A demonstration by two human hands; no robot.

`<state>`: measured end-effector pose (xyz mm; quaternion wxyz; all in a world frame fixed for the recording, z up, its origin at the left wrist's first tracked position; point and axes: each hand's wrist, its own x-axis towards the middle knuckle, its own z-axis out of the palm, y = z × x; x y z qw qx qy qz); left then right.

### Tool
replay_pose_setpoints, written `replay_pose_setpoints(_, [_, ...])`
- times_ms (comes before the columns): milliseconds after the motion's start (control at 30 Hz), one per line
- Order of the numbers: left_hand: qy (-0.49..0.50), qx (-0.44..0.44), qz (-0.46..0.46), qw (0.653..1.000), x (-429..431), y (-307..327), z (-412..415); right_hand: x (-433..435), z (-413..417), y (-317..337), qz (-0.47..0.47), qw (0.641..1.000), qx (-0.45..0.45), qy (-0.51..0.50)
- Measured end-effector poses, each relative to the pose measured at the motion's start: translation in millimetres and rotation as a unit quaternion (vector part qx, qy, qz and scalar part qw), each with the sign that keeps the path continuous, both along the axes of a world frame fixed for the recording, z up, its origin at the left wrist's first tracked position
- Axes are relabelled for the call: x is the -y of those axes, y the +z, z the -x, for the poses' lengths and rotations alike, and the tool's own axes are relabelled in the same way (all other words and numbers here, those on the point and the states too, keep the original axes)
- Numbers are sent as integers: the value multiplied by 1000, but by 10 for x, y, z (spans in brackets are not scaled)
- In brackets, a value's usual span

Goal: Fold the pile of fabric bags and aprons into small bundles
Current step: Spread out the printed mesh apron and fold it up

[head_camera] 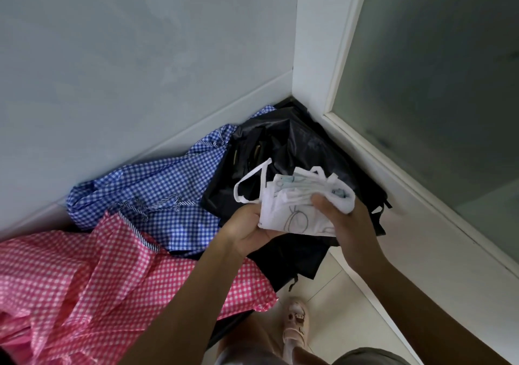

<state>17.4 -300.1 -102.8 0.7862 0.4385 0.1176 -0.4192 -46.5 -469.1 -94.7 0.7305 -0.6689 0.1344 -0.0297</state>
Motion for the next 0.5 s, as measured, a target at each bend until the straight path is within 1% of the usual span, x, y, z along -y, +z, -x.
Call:
replay_pose_setpoints(67, [3,17,-9,1000,-27,84,39,-45,-21,63,-18,1000,-13,-22])
replay_pose_setpoints(133, [-24,73,22,997,-30,68,65,-34,-38,63,-34,998,-33,-35])
replay_pose_setpoints(200, [-57,134,72,987,-28,116,110,-39,-63,139,-59,996,-45,-49])
replay_pose_setpoints(233, [-73,165,75,981,-29,119,131,-21,-76,137,-64,996,-48,-44])
replay_pose_setpoints(300, [-89,198,26,976,-11,172,138,14,-85,169,-61,996,-69,-11])
replay_pose_setpoints(367, [-70,213,-23,974,3,237,125,55,-79,166,-53,994,-76,60])
replay_pose_setpoints(400, [-50,201,-32,978,-4,234,118,71,-76,151,-49,993,-63,88])
replay_pose_setpoints(433, [-29,187,-35,981,-11,237,113,72,-75,166,-37,994,-48,91])
replay_pose_setpoints(467, [-11,169,-33,985,-9,240,121,68,-80,194,-4,997,-32,64])
replay_pose_setpoints(500, [4,164,-40,986,0,238,137,68,-92,213,63,998,-12,24])
